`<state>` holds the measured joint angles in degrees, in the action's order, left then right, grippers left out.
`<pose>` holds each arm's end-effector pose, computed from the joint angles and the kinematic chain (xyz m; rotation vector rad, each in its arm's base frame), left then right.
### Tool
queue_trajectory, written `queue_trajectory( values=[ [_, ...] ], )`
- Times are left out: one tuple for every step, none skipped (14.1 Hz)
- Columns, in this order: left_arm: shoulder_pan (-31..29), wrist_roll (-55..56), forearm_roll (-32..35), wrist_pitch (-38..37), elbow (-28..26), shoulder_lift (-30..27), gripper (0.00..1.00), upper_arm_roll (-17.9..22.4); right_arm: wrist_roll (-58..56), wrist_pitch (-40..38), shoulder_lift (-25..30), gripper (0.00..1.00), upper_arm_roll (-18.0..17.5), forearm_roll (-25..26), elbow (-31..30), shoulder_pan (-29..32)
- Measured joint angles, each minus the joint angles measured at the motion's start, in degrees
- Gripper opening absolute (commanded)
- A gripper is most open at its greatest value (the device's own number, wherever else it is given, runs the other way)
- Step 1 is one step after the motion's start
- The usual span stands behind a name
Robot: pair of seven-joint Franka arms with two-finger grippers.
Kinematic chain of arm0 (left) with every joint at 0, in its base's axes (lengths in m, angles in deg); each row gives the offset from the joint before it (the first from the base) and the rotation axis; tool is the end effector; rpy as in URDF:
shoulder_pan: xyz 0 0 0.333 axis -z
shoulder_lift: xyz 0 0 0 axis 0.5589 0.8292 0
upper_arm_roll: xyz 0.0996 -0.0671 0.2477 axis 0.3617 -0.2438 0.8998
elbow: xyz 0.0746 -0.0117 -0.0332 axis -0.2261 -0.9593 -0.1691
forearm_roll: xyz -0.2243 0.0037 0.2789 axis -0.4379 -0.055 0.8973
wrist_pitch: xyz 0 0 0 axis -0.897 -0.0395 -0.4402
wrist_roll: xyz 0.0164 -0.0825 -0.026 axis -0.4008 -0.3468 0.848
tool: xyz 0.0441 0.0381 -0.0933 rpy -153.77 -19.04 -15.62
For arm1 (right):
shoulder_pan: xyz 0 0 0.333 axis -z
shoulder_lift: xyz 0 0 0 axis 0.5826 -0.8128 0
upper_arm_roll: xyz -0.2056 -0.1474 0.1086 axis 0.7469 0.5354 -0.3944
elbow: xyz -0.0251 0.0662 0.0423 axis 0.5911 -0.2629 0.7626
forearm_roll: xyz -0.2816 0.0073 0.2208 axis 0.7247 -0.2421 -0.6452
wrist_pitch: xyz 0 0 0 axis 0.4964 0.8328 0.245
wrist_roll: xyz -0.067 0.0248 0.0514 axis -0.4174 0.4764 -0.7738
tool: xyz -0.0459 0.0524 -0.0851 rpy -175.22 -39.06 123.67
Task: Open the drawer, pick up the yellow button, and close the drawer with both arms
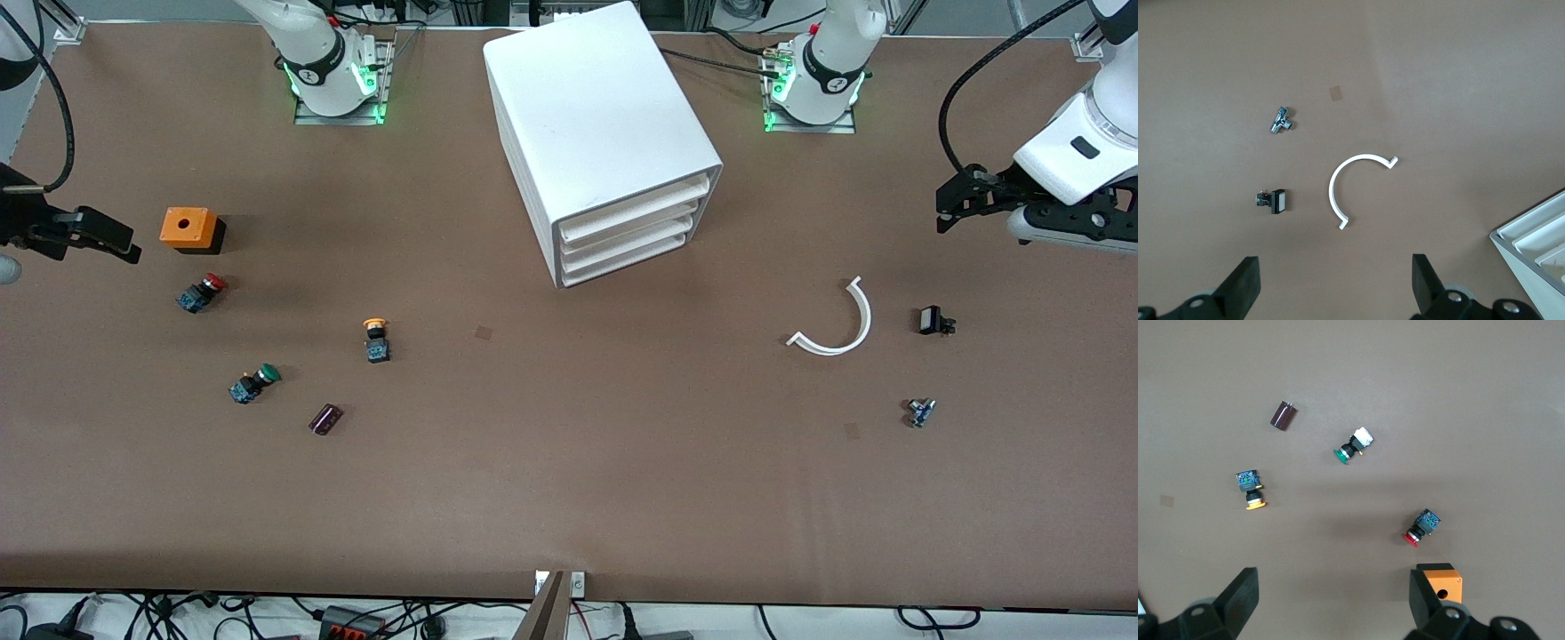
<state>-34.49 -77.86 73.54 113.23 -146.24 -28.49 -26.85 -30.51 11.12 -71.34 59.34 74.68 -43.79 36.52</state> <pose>0.5132 -0.0291 0.5544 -3.0934 0.2638 -0.0251 0.5460 -0.0383 0.5326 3.1397 -0.0620 -0.0038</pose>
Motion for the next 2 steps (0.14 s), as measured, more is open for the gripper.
queue_trajectory(
  values=[
    [0.00, 0.00, 0.00, -0.05, 0.00, 0.00, 1.00, 0.00, 0.00, 0.00, 0.00, 1.00, 0.00, 0.00, 0.00, 0.00],
    [0.00, 0.00, 0.00, -0.07, 0.00, 0.00, 1.00, 0.00, 0.00, 0.00, 0.00, 1.00, 0.00, 0.01, 0.00, 0.00]
  ],
)
